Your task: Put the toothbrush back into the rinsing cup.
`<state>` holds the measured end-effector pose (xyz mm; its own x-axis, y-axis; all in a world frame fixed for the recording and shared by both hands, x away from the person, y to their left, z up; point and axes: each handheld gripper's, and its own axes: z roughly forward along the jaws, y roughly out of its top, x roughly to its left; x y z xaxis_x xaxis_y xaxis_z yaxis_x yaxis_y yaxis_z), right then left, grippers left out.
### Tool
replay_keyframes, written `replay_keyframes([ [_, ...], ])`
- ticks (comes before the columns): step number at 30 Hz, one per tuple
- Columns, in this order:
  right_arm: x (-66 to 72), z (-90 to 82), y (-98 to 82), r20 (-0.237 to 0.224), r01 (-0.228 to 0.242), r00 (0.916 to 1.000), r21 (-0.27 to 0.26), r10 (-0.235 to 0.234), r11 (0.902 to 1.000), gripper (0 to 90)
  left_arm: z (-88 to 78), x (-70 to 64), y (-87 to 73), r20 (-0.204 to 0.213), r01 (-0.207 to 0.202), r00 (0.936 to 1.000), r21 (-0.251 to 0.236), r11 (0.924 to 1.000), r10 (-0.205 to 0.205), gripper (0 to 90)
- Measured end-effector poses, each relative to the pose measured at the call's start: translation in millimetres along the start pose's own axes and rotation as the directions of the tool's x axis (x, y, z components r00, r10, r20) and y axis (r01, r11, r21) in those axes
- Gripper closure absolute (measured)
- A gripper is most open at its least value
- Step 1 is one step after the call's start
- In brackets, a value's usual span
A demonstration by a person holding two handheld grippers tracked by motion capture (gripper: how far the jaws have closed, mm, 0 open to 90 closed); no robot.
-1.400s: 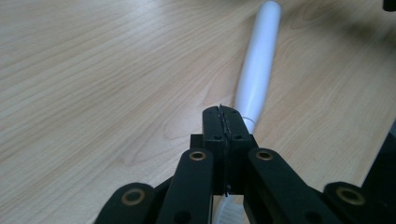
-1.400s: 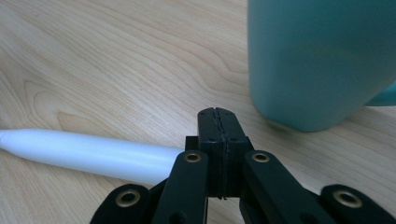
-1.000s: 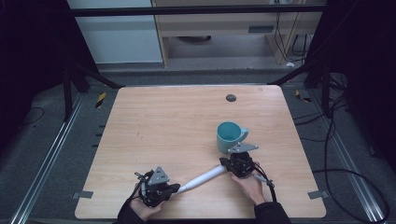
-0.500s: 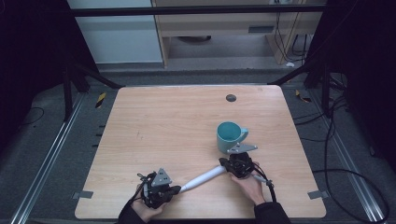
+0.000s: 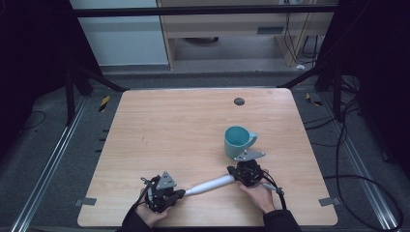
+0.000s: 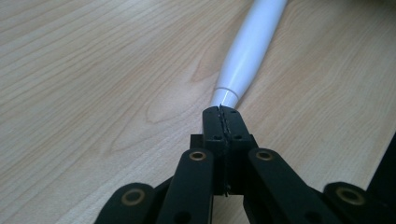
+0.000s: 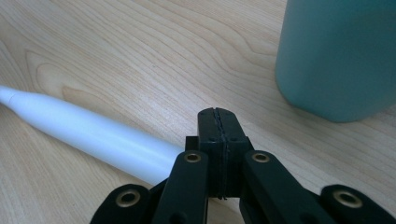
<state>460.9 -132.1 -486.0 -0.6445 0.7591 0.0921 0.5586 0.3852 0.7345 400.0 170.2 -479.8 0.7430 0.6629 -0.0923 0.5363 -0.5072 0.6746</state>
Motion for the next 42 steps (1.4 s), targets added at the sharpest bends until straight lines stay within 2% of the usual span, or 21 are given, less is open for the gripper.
replay_keyframes([
  [11, 3.9, -6.1, -4.2, -0.008, 0.016, 0.9998, 0.017, -0.016, 0.9997, 90.0, 1.5, 4.0, 1.9, -0.012, 0.009, 0.9999, -0.006, 0.9999, -0.009, 90.0],
  [16, 3.4, -6.8, -6.9, -0.01, 0.011, 0.9999, 0.024, -0.011, 0.9996, 90.0, -4.4, 1.0, 1.2, -0.008, 0.007, 0.9999, -0.016, 0.9998, -0.007, 90.0],
  [25, 3.4, -8.2, -7.0, -0.009, 0.009, 0.9999, 0.02, -0.009, 0.9998, 90.0, 1.6, 7.2, 2.9, -0.051, 0.025, 0.9984, 0.004, 0.9997, -0.024, 90.0],
  [37, 6.8, -9.7, -9.6, -0.015, 0.025, 0.9996, 0.042, -0.025, 0.9988, 90.0, 8.7, 13.9, 6.4, -0.071, 0.028, 0.9971, 0.011, 0.9995, -0.027, 90.0],
  [42, 9.2, -10.5, -10.8, -0.031, 0.035, 0.999, 0.05, -0.033, 0.9982, 90.0, 13.0, 16.7, 10.4, -0.081, 0.027, 0.9964, 0.011, 0.9996, -0.026, 90.0],
])
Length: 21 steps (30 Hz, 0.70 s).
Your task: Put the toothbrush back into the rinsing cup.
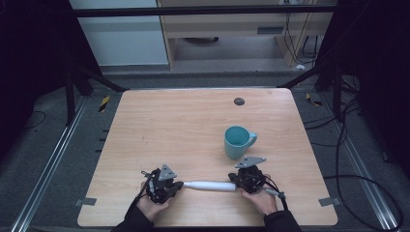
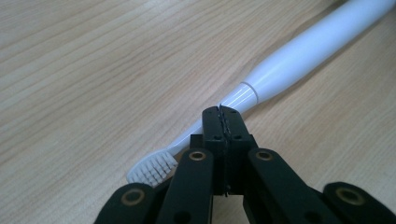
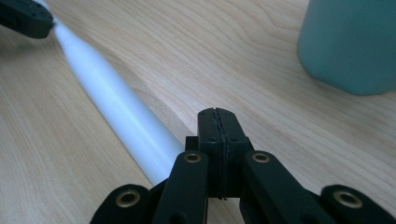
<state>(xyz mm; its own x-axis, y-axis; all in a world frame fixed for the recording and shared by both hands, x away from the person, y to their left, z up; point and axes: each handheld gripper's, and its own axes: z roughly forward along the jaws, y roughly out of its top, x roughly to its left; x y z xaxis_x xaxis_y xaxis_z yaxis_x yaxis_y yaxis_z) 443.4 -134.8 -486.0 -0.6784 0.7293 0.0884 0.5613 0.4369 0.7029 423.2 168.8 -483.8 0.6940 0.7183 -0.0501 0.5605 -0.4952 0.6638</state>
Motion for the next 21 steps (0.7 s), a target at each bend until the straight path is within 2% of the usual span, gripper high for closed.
replay_keyframes([
  [11, 5.0, -4.8, -4.1, -0.021, 0.003, 0.9998, 0.004, -0.003, 1.0, 90.0, 8.7, 7.2, 8.3, -0.02, -0.004, 0.9998, -0.007, 1.0, 0.004, 90.0],
  [21, 9.5, -6.6, -6.8, -0.036, 0.011, 0.9993, 0.007, -0.011, 0.9999, 90.0, 13.8, 10.2, 14.4, -0.021, -0.005, 0.9998, -0.021, 0.9998, 0.005, 90.0],
])
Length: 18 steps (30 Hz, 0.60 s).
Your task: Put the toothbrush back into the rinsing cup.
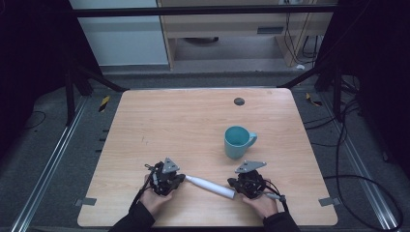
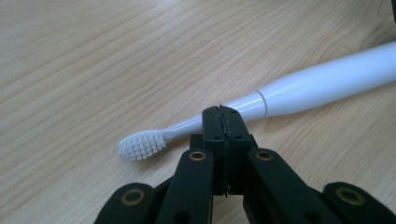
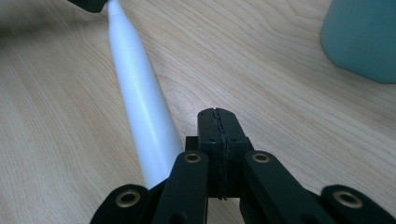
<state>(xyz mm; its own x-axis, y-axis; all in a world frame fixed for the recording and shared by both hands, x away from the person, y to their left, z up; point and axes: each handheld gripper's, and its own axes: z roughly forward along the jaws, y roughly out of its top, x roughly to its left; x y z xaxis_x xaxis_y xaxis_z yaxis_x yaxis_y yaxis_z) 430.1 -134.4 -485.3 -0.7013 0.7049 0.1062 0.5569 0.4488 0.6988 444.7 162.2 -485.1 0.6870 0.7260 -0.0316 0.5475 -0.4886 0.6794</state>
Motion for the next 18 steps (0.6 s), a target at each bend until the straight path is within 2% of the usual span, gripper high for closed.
replay_keyframes([
  [3, -1.8, -2.0, 0.8, 0.005, -0.003, 1.0, -0.008, 0.003, 1.0, 89.9, -3.1, 0.2, 1.5, -0.001, -0.008, 1.0, -0.015, 0.9999, 0.008, 90.0],
  [6, -4.6, -5.2, 2.1, 0.019, -0.006, 0.9998, -0.021, 0.006, 0.9998, 88.9, -11.3, 3.9, 2.6, -0.008, 0.002, 1.0, -0.045, 0.999, -0.002, 90.0],
  [8, -7.6, -7.8, 3.0, 0.032, -0.008, 0.9994, -0.037, 0.009, 0.9993, 86.9, -19.5, 9.6, 3.4, -0.018, 0.02, 0.9996, -0.074, 0.9971, -0.022, 90.0],
  [11, -13.0, -14.0, 5.8, 0.059, -0.004, 0.9982, -0.052, 0.007, 0.9986, 83.7, -34.7, 23.8, 3.7, -0.056, 0.052, 0.9967, -0.123, 0.991, -0.06, 90.0],
  [14, -18.5, -20.4, 8.9, 0.073, -0.007, 0.9973, -0.075, 0.013, 0.9972, 80.1, -49.9, 43.8, 0.3, -0.103, 0.102, 0.9874, -0.171, 0.98, -0.12, 89.8],
  [18, -23.8, -27.5, 12.8, 0.093, -0.002, 0.9956, -0.094, 0.011, 0.9955, 73.6, -65.4, 72.3, -10.4, -0.173, 0.164, 0.9641, -0.212, 0.9635, -0.202, 84.8],
])
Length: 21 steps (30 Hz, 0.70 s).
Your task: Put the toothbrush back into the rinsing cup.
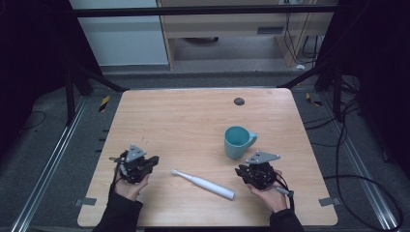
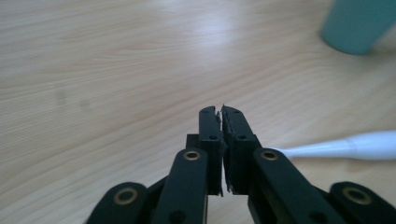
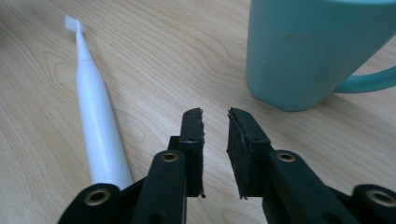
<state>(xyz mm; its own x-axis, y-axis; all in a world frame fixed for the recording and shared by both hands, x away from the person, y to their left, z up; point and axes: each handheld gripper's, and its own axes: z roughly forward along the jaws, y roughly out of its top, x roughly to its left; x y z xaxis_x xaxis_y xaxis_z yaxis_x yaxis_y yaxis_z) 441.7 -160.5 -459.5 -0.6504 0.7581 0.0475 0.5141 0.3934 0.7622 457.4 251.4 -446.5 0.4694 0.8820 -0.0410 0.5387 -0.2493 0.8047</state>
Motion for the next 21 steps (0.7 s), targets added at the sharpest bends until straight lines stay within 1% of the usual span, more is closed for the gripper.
replay_keyframes([
  [2, 0.2, -2.4, 3.2, 0.011, 0.014, 0.9998, 0.005, -0.014, 0.9999, 69.7, -3.9, 14.7, -2.4, -0.043, 0.023, 0.9988, -0.015, 0.9996, -0.024, 81.4],
  [3, 0.8, -3.4, 5.1, 0.006, 0.022, 0.9997, 0.006, -0.022, 0.9997, 68.6, -5.5, 21.6, -3.6, -0.065, 0.034, 0.9973, -0.014, 0.9993, -0.034, 78.8],
  [5, 1.9, -5.1, 9.2, 0.008, 0.041, 0.9991, 0.008, -0.041, 0.9991, 66.2, -8.1, 35.9, -6.8, -0.116, 0.066, 0.9909, -0.022, 0.9976, -0.068, 73.3],
  [6, 2.8, -5.5, 12.3, 0.005, 0.04, 0.9992, 0.017, -0.04, 0.999, 64.7, -9.1, 41.4, -8.2, -0.136, 0.079, 0.9874, -0.027, 0.9965, -0.082, 70.4],
  [8, 4.3, -6.4, 16.5, -0.003, 0.05, 0.9988, 0.029, -0.05, 0.9983, 63.2, -10.8, 50.7, -11.0, -0.171, 0.095, 0.9804, -0.03, 0.995, -0.099, 66.9],
  [9, 5.8, -6.9, 19.4, -0.002, 0.058, 0.9983, 0.042, -0.058, 0.9974, 61.9, -11.2, 53.7, -11.9, -0.18, 0.098, 0.9785, -0.029, 0.9948, -0.101, 64.8],
  [10, 6.5, -6.7, 20.9, -0.007, 0.062, 0.998, 0.048, -0.062, 0.9969, 61.3, -11.5, 57.5, -13.3, -0.198, 0.102, 0.9745, -0.029, 0.9943, -0.106, 63.4],
  [13, 9.3, -6.0, 28.2, -0.009, 0.085, 0.9964, 0.076, -0.085, 0.9935, 59.1, -11.8, 63.7, -14.6, -0.222, 0.109, 0.9684, -0.029, 0.9937, -0.112, 58.3],
  [16, 12.5, -4.8, 36.0, -0.034, 0.091, 0.9955, 0.091, -0.088, 0.9917, 56.5, -12.0, 66.5, -15.1, -0.238, 0.112, 0.9644, -0.032, 0.9932, -0.116, 53.7],
  [18, 16.1, -4.1, 39.9, -0.045, 0.106, 0.9938, 0.113, -0.101, 0.9879, 55.7, -12.0, 67.3, -15.2, -0.239, 0.112, 0.9639, -0.033, 0.9932, -0.117, 50.9],
  [19, 19.3, -3.2, 41.8, -0.051, 0.115, 0.9927, 0.131, -0.109, 0.9847, 55.3, -11.7, 69.2, -15.9, -0.248, 0.113, 0.9616, -0.034, 0.993, -0.118, 50.2],
  [21, 24.2, -2.4, 44.2, -0.061, 0.137, 0.9898, 0.164, -0.129, 0.9769, 55.3, -11.7, 70.5, -16.5, -0.25, 0.116, 0.9608, -0.032, 0.9927, -0.12, 49.3],
])
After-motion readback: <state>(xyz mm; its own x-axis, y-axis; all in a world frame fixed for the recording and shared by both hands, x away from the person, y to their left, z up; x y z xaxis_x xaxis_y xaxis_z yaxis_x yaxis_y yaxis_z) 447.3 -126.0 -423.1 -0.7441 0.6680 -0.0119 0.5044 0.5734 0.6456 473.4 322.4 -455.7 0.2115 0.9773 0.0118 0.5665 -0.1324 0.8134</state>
